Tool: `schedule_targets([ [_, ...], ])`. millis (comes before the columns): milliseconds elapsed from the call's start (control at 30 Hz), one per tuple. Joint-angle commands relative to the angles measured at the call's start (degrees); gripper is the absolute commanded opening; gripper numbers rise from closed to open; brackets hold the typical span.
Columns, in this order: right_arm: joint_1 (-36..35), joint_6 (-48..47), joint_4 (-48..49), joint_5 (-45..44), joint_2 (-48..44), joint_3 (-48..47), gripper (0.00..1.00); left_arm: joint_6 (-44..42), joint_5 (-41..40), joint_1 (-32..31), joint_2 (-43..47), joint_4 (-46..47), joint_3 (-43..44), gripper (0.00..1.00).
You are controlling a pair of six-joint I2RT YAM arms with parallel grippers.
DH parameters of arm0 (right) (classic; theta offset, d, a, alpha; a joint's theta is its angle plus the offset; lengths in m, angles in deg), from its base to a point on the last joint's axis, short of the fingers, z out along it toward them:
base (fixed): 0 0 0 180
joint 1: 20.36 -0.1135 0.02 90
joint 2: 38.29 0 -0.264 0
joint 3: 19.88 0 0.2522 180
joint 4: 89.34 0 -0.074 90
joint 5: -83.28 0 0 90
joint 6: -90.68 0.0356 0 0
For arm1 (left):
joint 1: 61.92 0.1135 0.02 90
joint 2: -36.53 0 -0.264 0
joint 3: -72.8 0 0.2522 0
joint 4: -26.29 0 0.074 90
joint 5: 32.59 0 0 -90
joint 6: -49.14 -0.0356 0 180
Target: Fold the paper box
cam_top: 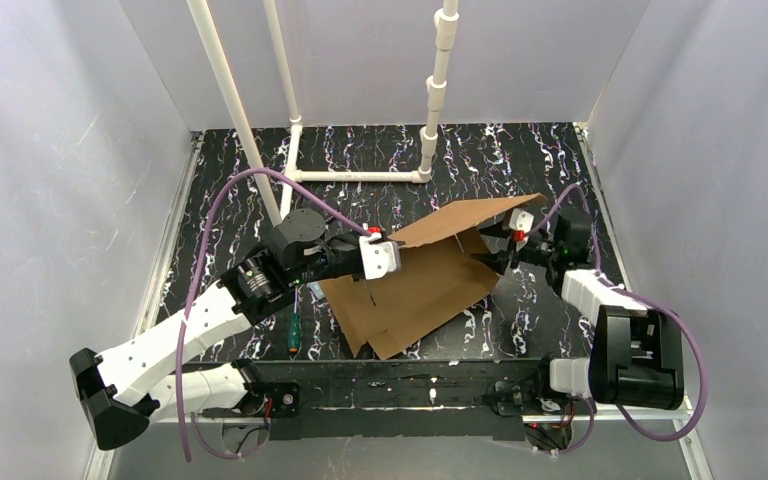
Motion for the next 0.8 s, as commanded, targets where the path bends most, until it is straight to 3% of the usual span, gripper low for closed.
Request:
schedule_targets([
  [0,3.94,-32.38,-45.19,12.7,-0.05,-12.69,0.7,1.1,0.51,-0.44,1.35,0.47,-1.11,0.0],
  [167,9.53,-57.03,-84.6,14.13,8.88,-26.7,0.77,1.05,0.44,-0.42,1.55,1.27,-1.83,0.0],
  [233,11.21,-74.03,-106.56,13.15,14.2,-31.39,0.78,1.18,0.52,-0.42,1.76,1.65,-2.08,0.0],
  [267,11.88,-76.32,-109.95,12.6,16.55,-33.29,0.77,1.19,0.52,-0.42,1.81,1.77,-2.16,0.0],
  [333,13.01,-70.71,-110.49,10.84,18.85,-35.48,0.76,1.11,0.32,-0.42,1.83,1.7,-2.25,0.0],
  [533,13.81,-67.85,-110.31,9.49,17.06,-35.46,0.75,1.01,-0.13,-0.43,2.22,2.49,-3.48,0.0],
  [767,19.12,-47.91,-102.22,9.76,17.27,-41.73,0.73,1.66,-0.04,-0.42,2.08,3.23,-3.74,0.0],
])
